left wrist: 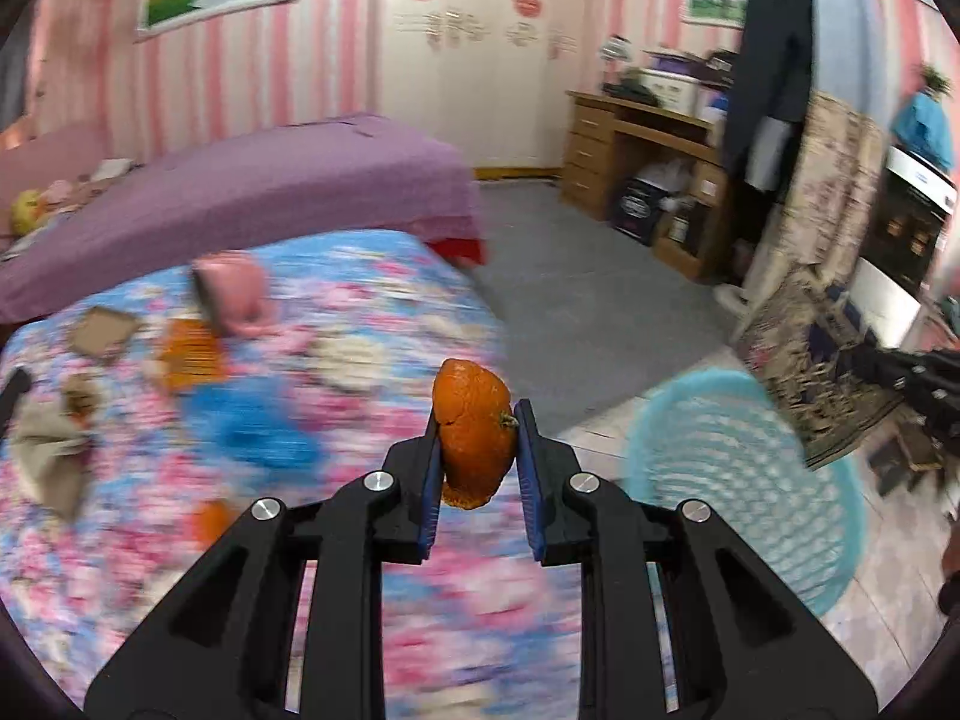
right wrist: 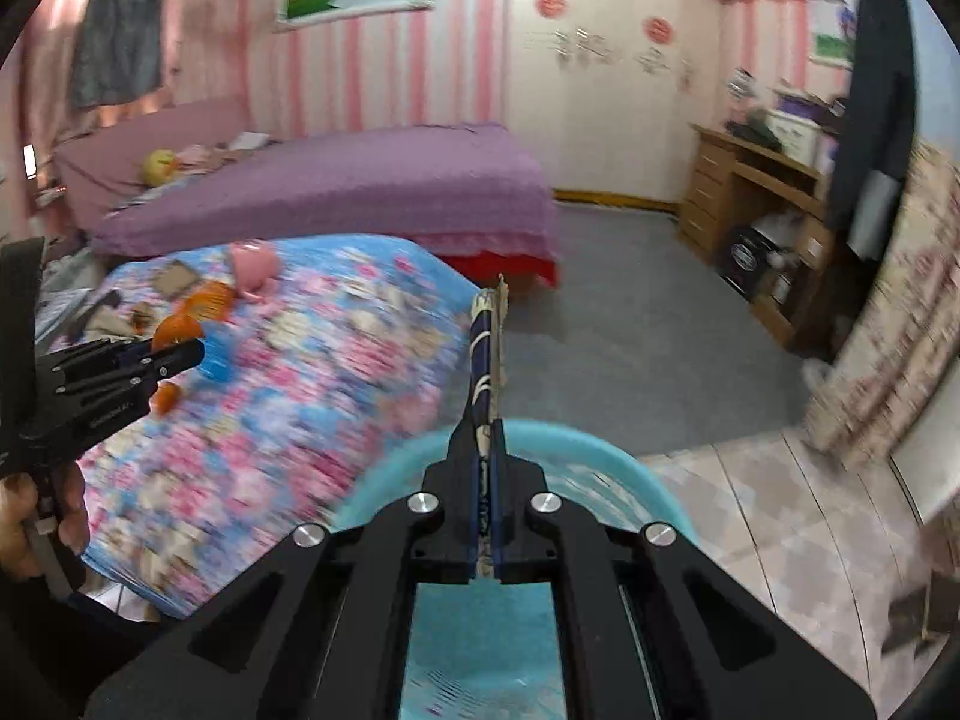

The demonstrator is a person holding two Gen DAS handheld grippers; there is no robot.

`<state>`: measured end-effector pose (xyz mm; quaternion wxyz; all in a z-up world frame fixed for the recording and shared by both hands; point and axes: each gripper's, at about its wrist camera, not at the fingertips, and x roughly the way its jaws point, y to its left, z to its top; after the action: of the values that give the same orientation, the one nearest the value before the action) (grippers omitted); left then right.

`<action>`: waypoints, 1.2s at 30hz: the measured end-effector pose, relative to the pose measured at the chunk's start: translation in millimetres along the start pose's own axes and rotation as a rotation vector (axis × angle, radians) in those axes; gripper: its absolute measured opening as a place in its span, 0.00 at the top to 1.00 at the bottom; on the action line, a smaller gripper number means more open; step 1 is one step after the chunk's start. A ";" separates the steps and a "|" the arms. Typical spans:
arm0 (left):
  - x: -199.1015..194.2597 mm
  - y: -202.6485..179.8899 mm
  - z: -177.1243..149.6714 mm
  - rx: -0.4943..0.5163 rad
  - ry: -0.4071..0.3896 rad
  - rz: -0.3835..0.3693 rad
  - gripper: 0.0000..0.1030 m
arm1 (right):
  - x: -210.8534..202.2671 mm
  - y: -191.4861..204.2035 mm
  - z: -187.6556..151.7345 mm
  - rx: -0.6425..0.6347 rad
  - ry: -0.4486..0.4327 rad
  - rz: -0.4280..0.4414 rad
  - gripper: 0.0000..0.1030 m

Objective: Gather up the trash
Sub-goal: 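Carry the package and orange to the blue basket and open both tools, then move both tools back over the bed toward the remaining items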

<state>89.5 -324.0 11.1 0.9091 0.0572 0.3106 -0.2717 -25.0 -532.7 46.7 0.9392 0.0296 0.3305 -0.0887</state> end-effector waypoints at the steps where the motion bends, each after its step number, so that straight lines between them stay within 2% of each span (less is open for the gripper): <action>1: 7.6 -18.8 -2.0 0.015 0.011 -0.030 0.80 | 2.4 -4.6 -3.9 0.006 0.007 -0.009 0.97; 7: 39.1 -88.5 -15.6 0.081 0.074 -0.118 0.79 | 13.3 -34.1 -30.2 0.064 0.037 -0.041 0.97; 10: 53.1 -105.7 -18.4 0.102 0.101 -0.148 0.75 | 16.7 -40.4 -38.6 0.090 0.040 -0.042 0.97; 12: 61.4 -114.8 -19.1 0.122 0.116 -0.164 0.68 | 20.4 -41.2 -40.9 0.102 0.041 -0.047 0.97; 13: 65.6 -115.3 -19.5 0.133 0.112 -0.159 0.56 | 21.2 -43.3 -42.4 0.109 0.042 -0.048 0.97; 14: 67.7 -114.5 -18.4 0.137 0.103 -0.148 0.39 | 23.0 -44.9 -44.4 0.117 0.043 -0.049 0.97; 16: 67.5 -107.2 -15.5 0.129 0.083 -0.123 0.21 | 27.0 -45.7 -48.1 0.126 0.052 -0.055 0.97; 24: 44.1 -58.6 -3.8 0.127 0.000 -0.035 0.08 | 34.6 -35.2 -49.3 0.122 0.053 -0.087 0.96; 28: 27.3 -33.5 0.3 0.089 -0.021 -0.012 0.06 | 39.0 -28.9 -46.4 0.130 0.056 -0.148 0.95; 29: 24.0 -28.5 0.9 0.083 -0.025 -0.008 0.05 | 39.5 -27.3 -46.4 0.134 0.056 -0.173 0.86; 30: 18.6 -20.8 1.0 0.075 -0.033 -0.003 0.05 | 39.7 -26.6 -46.0 0.137 0.055 -0.188 0.61; 32: 12.0 -12.1 1.1 0.070 -0.040 0.002 0.05 | 37.0 -23.7 -45.3 0.147 0.040 -0.218 0.27; 34: 3.3 -0.1 1.0 0.069 -0.048 0.016 0.05 | 34.6 -18.2 -43.9 0.138 0.037 -0.261 0.27; 36: -7.8 14.7 0.5 0.067 -0.060 0.029 0.05 | 31.4 -11.5 -41.2 0.125 0.028 -0.312 0.19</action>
<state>92.4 -308.1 15.1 0.9195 0.0837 0.2729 -0.2703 -28.5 -543.9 -5.0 0.9056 0.0375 0.3380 -0.2533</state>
